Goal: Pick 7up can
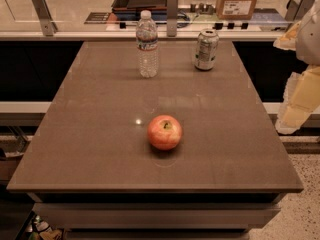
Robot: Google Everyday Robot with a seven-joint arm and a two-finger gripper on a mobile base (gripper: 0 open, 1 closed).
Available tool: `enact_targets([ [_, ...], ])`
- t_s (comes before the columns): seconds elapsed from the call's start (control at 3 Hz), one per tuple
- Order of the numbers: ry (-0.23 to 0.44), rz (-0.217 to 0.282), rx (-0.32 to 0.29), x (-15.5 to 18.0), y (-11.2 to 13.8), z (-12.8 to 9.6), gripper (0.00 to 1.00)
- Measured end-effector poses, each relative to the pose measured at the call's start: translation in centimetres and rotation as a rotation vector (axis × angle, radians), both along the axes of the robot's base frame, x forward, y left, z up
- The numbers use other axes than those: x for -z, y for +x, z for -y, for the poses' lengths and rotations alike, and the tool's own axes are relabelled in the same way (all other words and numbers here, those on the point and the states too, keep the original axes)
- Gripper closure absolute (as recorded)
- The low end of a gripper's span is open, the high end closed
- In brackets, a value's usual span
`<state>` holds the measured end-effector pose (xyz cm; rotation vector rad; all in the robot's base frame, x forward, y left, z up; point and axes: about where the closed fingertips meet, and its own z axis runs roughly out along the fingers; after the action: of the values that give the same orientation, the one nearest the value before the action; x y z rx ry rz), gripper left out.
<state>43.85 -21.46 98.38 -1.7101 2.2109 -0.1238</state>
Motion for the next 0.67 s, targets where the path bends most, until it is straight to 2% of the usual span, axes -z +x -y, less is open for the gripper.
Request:
enact_targets([
  [0.33, 0.006, 0.009, 0.003, -0.1, 0.1, 0.0, 0.00],
  [0.67, 0.094, 0.058, 0.047, -0.5, 1.8, 1.0, 0.00],
])
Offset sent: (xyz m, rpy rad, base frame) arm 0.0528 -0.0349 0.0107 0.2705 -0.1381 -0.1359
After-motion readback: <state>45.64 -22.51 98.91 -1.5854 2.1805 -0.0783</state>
